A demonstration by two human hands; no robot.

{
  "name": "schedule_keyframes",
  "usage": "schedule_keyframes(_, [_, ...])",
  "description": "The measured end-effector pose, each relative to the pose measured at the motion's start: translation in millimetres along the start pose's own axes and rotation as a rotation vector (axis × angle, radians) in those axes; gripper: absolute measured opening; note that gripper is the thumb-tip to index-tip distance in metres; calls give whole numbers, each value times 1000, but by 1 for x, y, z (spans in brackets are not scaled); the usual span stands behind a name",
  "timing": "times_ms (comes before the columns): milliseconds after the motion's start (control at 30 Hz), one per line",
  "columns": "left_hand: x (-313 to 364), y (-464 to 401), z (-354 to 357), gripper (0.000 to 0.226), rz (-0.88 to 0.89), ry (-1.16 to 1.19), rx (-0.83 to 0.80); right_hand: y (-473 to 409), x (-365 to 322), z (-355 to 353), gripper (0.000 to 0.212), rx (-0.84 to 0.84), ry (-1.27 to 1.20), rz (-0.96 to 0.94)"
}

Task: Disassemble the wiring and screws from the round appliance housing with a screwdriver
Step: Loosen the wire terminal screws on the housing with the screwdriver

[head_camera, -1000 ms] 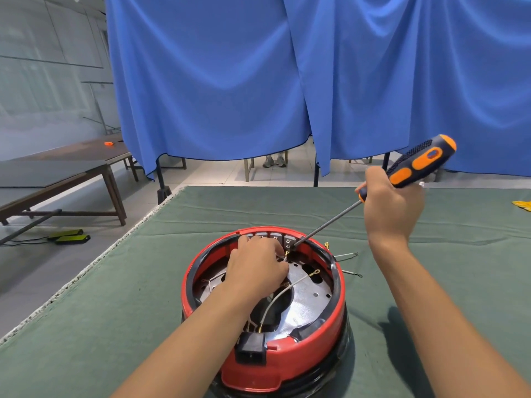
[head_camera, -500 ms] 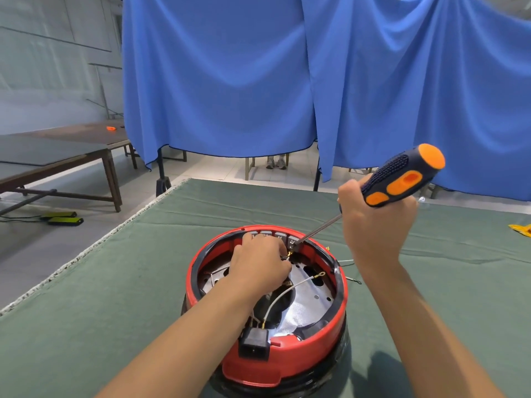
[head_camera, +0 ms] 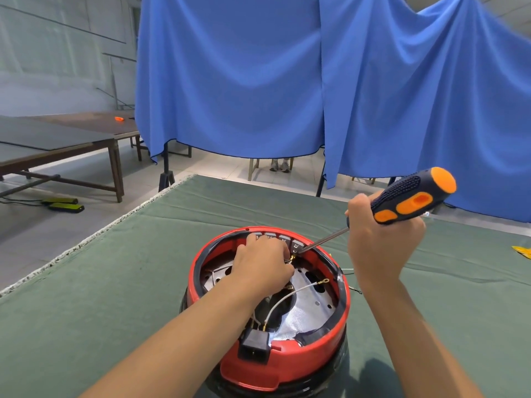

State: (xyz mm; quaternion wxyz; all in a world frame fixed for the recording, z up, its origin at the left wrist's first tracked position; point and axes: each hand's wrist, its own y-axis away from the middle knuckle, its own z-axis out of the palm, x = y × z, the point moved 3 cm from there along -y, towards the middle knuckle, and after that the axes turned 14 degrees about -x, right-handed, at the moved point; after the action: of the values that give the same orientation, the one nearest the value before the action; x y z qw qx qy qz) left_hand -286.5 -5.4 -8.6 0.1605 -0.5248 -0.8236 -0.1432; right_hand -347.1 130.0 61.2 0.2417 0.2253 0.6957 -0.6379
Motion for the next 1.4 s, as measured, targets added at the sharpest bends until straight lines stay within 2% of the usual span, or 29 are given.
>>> schedule_keyframes(133, [0,0,-1,28,-6,-1,-6,3,0,1,33,4,-11,-15])
schedule_keyframes(267, [2,1,0,29,-19,-25,-8,2,-2,1,36,-71,-6,-15])
schedule_keyframes(467, [1,1,0,28,-22,-36,-7,-12,-3,-4,43,-148,196,105])
schedule_keyframes(633, [2,0,1,29,-23,-34,-12,-13,-6,-2,27,-314,-2,147])
schedule_keyframes(733, [2,0,1,30,-27,-25,-7,-12,-5,-1,23,-341,-121,172])
schedule_keyframes(1033, [2,2,0,30,-50,1,16,-13,18,-6,33,-104,-304,242])
schedule_keyframes(1167, [3,2,0,31,-72,-17,25,-15,24,-6,32,-43,-372,298])
schedule_keyframes(1300, [2,2,0,30,-77,-47,20,-19,28,-5,22,-17,-412,334])
schedule_keyframes(1400, [2,1,0,32,-69,-44,23,-22,31,-6,28,-10,-423,359])
